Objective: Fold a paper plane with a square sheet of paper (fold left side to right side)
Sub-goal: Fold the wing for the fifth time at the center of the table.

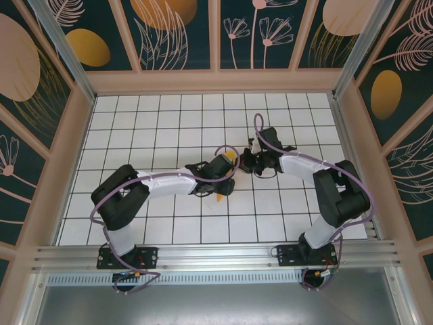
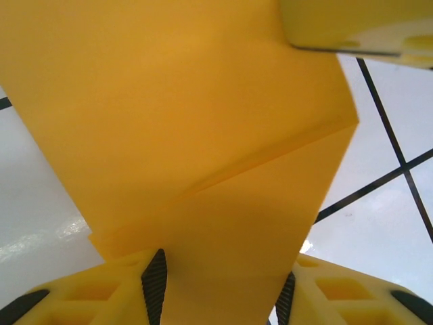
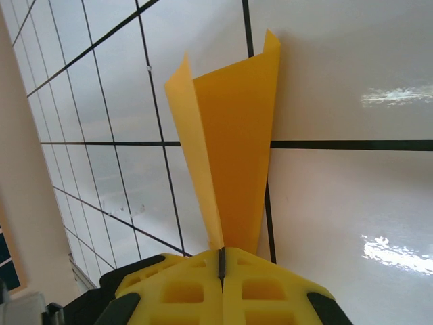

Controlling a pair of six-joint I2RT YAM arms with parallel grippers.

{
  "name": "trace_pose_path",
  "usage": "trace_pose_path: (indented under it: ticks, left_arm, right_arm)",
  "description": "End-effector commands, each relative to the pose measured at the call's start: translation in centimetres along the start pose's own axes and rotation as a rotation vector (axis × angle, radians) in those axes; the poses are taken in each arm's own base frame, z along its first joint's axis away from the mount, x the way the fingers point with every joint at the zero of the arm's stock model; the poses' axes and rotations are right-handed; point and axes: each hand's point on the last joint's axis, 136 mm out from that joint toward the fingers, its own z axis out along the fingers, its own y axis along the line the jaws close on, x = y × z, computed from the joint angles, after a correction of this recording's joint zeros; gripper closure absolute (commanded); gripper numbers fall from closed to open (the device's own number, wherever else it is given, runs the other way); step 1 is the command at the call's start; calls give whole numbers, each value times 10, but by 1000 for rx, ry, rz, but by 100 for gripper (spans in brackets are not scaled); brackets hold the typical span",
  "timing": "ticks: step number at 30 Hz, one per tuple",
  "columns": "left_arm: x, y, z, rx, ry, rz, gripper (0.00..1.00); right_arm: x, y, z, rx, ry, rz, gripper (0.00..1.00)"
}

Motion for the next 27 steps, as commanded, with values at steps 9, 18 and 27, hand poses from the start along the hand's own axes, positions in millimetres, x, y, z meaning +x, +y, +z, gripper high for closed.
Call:
trace_pose_path:
  ticks: [9, 18, 27]
  left_arm:
    - [4, -6, 9, 18, 16, -4, 65]
    - [2, -10, 7, 37, 10, -17, 78]
    - [-11, -14, -1, 117, -9, -79, 89]
  right_arm:
    - [-1, -4, 6, 35, 7, 7, 98]
    - [-6, 4, -1, 12, -19, -25, 92]
    - [-23, 3, -43, -3, -135, -79, 71]
